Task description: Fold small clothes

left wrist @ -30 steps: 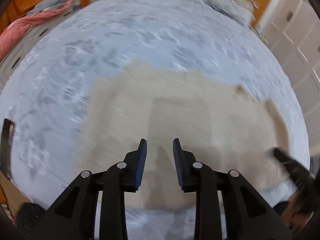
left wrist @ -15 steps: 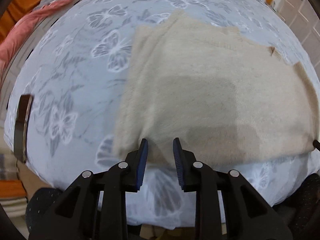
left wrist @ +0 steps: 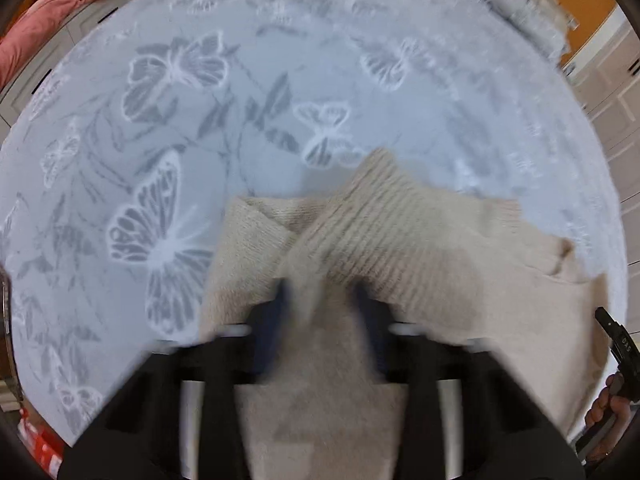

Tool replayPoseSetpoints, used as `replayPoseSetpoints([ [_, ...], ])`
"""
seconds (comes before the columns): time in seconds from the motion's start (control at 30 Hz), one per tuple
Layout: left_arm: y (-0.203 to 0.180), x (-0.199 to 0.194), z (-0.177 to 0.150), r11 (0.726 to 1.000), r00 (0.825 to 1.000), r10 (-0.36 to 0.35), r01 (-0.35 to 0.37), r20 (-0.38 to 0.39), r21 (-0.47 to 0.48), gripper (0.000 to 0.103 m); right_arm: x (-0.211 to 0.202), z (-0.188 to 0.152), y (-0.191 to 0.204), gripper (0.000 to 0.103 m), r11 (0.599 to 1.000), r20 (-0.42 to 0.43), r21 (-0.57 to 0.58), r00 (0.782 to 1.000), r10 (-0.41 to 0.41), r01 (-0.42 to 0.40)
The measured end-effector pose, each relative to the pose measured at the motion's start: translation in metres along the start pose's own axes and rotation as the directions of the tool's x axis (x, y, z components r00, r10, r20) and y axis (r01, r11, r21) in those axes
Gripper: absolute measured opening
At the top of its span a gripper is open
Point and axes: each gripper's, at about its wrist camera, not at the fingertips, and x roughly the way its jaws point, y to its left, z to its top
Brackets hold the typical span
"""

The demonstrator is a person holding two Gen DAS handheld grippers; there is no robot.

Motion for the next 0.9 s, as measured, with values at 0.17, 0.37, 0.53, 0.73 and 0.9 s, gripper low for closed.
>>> replayPoseSetpoints([
  [0.17,0.008,-0.012,0.005,1.0,0.999,-0.008,0.008,0.045,-0.008,0.011,-0.052,0.0,-0.025,0.007,0.99,0.183,0.08,0.978,0.098,-0.115],
  [0.37,-0.002,0.004,0.002,0.997,0.996,0.076,-0.077,0.035,0.027,0.011,-0.002,-0.005,-0.032,0.008,1.0,0.023,0.008,1.0,-0.005,0.005],
  [0.53,-0.005,-0.043,-0.019,0.991,0.99,0.109,-0.116,0.093,0.067,0.015,-0.087,-0.025,0.003,0.022,0.997,0.216,-0.035,0.975,-0.057,0.066],
  [0.73,-0.027,-0.083,-0.072,0.977,0.983,0.155,-0.167,0.1,0.13,0.026,-0.104,-0.086,0.104,0.012,0.953,0.088,-0.284,0.987,0.131,-0.101],
  [0.9,-0.033,-0.092,-0.107,0.98,0.987,0.139,-0.149,0.08,0.13,0.026,-0.082,-0.11,0.17,0.009,0.935,-0.007,-0.301,0.981,0.195,-0.188],
])
